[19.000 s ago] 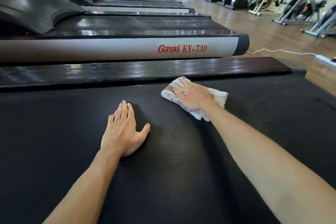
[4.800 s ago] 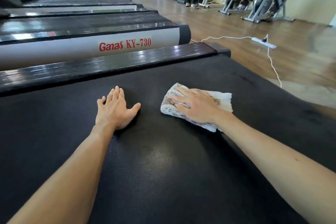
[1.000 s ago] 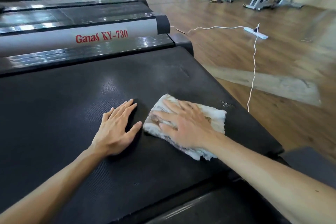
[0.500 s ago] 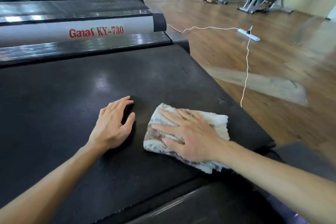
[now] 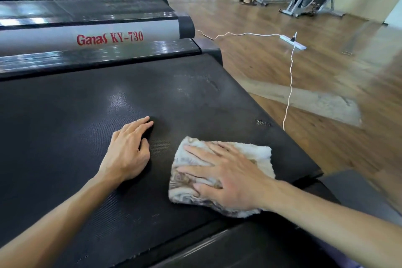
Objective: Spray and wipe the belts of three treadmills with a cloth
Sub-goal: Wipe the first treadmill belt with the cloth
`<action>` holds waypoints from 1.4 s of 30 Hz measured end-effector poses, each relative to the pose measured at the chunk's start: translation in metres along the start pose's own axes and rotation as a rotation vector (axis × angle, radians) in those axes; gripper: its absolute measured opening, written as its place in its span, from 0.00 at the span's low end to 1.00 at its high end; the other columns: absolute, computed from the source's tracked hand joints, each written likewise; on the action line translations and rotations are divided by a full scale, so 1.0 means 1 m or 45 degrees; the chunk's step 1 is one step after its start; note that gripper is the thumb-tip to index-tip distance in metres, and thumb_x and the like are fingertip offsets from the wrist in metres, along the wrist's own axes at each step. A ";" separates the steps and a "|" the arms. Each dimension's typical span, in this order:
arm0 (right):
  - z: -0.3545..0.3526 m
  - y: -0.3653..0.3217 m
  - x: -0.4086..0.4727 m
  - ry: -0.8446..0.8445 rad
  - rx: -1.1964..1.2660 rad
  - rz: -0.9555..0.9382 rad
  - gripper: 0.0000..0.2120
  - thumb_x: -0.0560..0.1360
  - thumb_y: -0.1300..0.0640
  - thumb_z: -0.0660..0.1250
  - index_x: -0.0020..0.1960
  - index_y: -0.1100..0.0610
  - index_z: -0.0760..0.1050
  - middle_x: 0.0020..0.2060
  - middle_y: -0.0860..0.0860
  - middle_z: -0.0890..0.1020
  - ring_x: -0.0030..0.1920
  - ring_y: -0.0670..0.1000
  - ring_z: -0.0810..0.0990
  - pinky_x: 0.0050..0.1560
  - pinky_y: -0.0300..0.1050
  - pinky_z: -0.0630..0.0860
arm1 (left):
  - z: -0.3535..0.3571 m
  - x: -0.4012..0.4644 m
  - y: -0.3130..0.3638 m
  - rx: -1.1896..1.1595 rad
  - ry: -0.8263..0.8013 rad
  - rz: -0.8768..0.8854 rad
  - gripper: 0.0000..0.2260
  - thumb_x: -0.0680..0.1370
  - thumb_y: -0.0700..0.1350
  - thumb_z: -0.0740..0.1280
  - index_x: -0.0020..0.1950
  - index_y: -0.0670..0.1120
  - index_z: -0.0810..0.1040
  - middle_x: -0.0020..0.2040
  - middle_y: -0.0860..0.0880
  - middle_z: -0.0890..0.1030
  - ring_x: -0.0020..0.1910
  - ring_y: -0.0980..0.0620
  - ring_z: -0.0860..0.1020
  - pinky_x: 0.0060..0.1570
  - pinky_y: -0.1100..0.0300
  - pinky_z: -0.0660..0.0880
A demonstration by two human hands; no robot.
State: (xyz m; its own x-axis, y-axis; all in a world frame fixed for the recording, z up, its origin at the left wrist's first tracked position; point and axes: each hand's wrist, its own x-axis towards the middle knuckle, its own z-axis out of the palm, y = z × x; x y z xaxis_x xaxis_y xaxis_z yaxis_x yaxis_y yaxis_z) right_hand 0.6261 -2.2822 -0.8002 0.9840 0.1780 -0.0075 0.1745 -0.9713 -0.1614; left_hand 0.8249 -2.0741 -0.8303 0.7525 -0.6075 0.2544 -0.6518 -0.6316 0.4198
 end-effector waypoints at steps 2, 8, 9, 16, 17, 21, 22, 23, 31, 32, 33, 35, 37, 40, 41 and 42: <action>-0.004 0.018 -0.010 -0.041 0.030 0.051 0.24 0.82 0.35 0.49 0.77 0.30 0.61 0.83 0.37 0.48 0.83 0.47 0.48 0.82 0.52 0.43 | 0.000 -0.001 0.000 0.002 0.003 -0.007 0.27 0.76 0.47 0.53 0.74 0.47 0.73 0.77 0.53 0.69 0.76 0.52 0.65 0.76 0.51 0.58; -0.016 0.038 0.031 -0.009 0.014 0.290 0.24 0.82 0.35 0.49 0.78 0.29 0.59 0.83 0.38 0.48 0.83 0.47 0.48 0.81 0.51 0.46 | 0.000 -0.001 0.003 0.007 -0.001 -0.030 0.28 0.75 0.47 0.53 0.74 0.48 0.73 0.76 0.55 0.69 0.75 0.53 0.64 0.74 0.54 0.57; -0.014 0.029 0.037 -0.020 0.015 0.266 0.23 0.83 0.36 0.50 0.78 0.29 0.59 0.83 0.39 0.49 0.83 0.48 0.48 0.81 0.51 0.45 | 0.001 -0.001 0.003 0.002 -0.003 -0.026 0.28 0.75 0.47 0.53 0.74 0.48 0.73 0.76 0.55 0.69 0.75 0.53 0.65 0.74 0.54 0.57; -0.011 0.023 -0.009 -0.037 0.042 -0.038 0.23 0.82 0.36 0.51 0.77 0.29 0.62 0.82 0.36 0.51 0.82 0.41 0.47 0.80 0.44 0.41 | 0.001 0.000 -0.001 -0.007 0.019 0.017 0.22 0.79 0.41 0.60 0.73 0.47 0.74 0.76 0.53 0.71 0.74 0.50 0.67 0.74 0.49 0.60; -0.015 0.032 -0.010 -0.047 0.055 0.011 0.24 0.81 0.35 0.50 0.77 0.29 0.62 0.82 0.35 0.50 0.82 0.40 0.47 0.81 0.46 0.42 | 0.001 0.000 -0.001 -0.010 0.020 0.015 0.22 0.78 0.42 0.60 0.73 0.47 0.74 0.75 0.53 0.71 0.74 0.50 0.67 0.74 0.50 0.60; -0.018 0.044 0.017 -0.042 0.024 0.216 0.28 0.78 0.31 0.43 0.76 0.27 0.60 0.82 0.35 0.49 0.82 0.45 0.49 0.81 0.55 0.49 | 0.002 0.000 0.004 0.014 0.027 -0.011 0.21 0.79 0.43 0.61 0.73 0.47 0.74 0.76 0.54 0.70 0.74 0.52 0.66 0.73 0.52 0.59; -0.016 0.038 0.025 -0.040 0.008 0.227 0.28 0.77 0.31 0.42 0.76 0.27 0.59 0.82 0.36 0.49 0.82 0.47 0.50 0.81 0.55 0.49 | 0.003 0.000 0.004 0.015 0.025 -0.015 0.21 0.79 0.43 0.61 0.73 0.48 0.74 0.76 0.55 0.70 0.74 0.52 0.66 0.73 0.52 0.59; -0.013 0.030 0.029 -0.040 -0.002 0.202 0.28 0.77 0.31 0.41 0.77 0.27 0.58 0.83 0.37 0.48 0.83 0.49 0.50 0.81 0.55 0.47 | 0.003 0.000 0.004 0.012 0.022 -0.016 0.22 0.79 0.45 0.60 0.73 0.48 0.74 0.75 0.55 0.70 0.74 0.52 0.66 0.73 0.52 0.59; -0.016 0.041 -0.006 -0.010 0.050 0.030 0.24 0.81 0.36 0.50 0.77 0.30 0.63 0.82 0.37 0.53 0.82 0.43 0.50 0.81 0.49 0.48 | 0.002 -0.001 0.000 -0.007 0.030 0.003 0.21 0.78 0.43 0.62 0.72 0.47 0.74 0.75 0.54 0.71 0.73 0.50 0.68 0.72 0.49 0.61; -0.018 0.049 0.001 -0.007 0.047 0.087 0.24 0.81 0.36 0.49 0.76 0.29 0.62 0.82 0.37 0.52 0.82 0.43 0.51 0.81 0.51 0.50 | 0.002 0.000 0.000 0.001 0.036 0.000 0.21 0.78 0.42 0.63 0.72 0.47 0.75 0.75 0.53 0.71 0.73 0.50 0.68 0.72 0.49 0.61; -0.018 0.053 0.009 -0.013 0.038 0.158 0.25 0.80 0.34 0.47 0.76 0.29 0.62 0.82 0.37 0.52 0.82 0.44 0.51 0.81 0.53 0.51 | 0.002 0.000 0.001 0.004 0.041 -0.012 0.21 0.79 0.41 0.64 0.72 0.47 0.75 0.75 0.53 0.71 0.73 0.50 0.68 0.72 0.49 0.61; -0.016 0.051 0.028 -0.024 0.013 0.256 0.29 0.77 0.32 0.43 0.77 0.28 0.60 0.83 0.37 0.50 0.82 0.47 0.50 0.80 0.56 0.51 | 0.002 0.000 0.003 -0.009 0.039 -0.031 0.21 0.78 0.44 0.61 0.72 0.47 0.75 0.75 0.54 0.71 0.73 0.50 0.68 0.72 0.49 0.61; -0.010 0.034 0.037 -0.030 -0.021 0.191 0.30 0.77 0.32 0.42 0.78 0.29 0.58 0.83 0.39 0.48 0.83 0.50 0.49 0.81 0.57 0.48 | 0.000 -0.001 0.005 -0.009 0.031 -0.025 0.25 0.76 0.49 0.57 0.72 0.48 0.75 0.75 0.54 0.71 0.73 0.50 0.68 0.73 0.49 0.61; -0.005 0.017 0.020 -0.022 -0.034 -0.003 0.26 0.81 0.35 0.46 0.78 0.30 0.59 0.83 0.39 0.50 0.83 0.49 0.49 0.81 0.52 0.44 | -0.001 -0.002 0.003 0.005 0.008 -0.025 0.27 0.75 0.52 0.56 0.72 0.48 0.74 0.75 0.54 0.71 0.73 0.50 0.67 0.73 0.49 0.60; -0.006 0.018 0.011 -0.023 -0.015 -0.029 0.25 0.81 0.35 0.48 0.78 0.30 0.59 0.83 0.38 0.50 0.83 0.48 0.49 0.81 0.50 0.44 | -0.001 -0.002 0.003 0.004 0.002 -0.029 0.27 0.75 0.54 0.57 0.73 0.49 0.74 0.75 0.55 0.71 0.74 0.51 0.67 0.73 0.49 0.60; -0.009 0.023 0.004 -0.034 0.004 -0.034 0.24 0.82 0.35 0.49 0.78 0.29 0.59 0.83 0.38 0.50 0.83 0.46 0.49 0.81 0.49 0.44 | -0.002 -0.002 0.003 0.005 -0.004 -0.035 0.28 0.75 0.55 0.57 0.73 0.49 0.74 0.76 0.55 0.70 0.74 0.51 0.66 0.74 0.49 0.59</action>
State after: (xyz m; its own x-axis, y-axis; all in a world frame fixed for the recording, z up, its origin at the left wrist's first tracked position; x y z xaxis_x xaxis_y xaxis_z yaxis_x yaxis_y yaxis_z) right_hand 0.6343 -2.3053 -0.7955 0.9777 0.2079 -0.0292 0.2004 -0.9658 -0.1646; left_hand 0.8217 -2.0735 -0.8283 0.7696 -0.5915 0.2404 -0.6316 -0.6498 0.4229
